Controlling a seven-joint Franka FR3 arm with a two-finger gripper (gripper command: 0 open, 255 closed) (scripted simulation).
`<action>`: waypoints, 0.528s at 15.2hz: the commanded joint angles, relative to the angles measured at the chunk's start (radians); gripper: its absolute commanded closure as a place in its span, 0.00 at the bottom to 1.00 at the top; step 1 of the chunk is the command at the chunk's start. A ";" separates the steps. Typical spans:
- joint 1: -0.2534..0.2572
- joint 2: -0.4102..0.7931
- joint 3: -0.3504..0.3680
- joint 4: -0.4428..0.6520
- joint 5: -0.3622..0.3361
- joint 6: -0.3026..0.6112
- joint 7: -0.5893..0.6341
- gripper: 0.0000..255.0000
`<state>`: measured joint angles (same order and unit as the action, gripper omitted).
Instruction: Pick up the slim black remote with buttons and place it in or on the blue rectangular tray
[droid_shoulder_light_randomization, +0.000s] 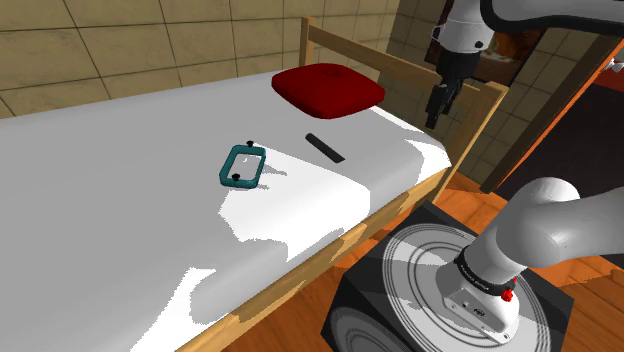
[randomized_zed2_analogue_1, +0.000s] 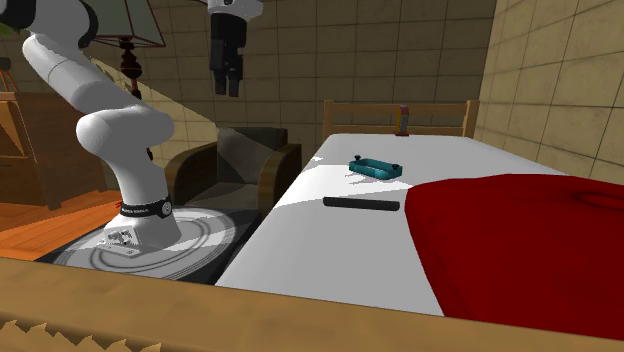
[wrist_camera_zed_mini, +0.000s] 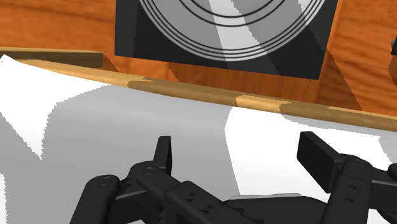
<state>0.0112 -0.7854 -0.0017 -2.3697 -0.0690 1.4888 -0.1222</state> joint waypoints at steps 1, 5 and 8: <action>0.000 0.000 0.000 0.000 0.000 0.000 0.000 0.00; -0.003 0.111 0.020 -0.012 0.013 0.134 0.051 0.00; -0.006 0.205 0.034 -0.006 0.019 0.230 0.088 0.00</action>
<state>0.0052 -0.6209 0.0241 -2.3865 -0.0541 1.6852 -0.0505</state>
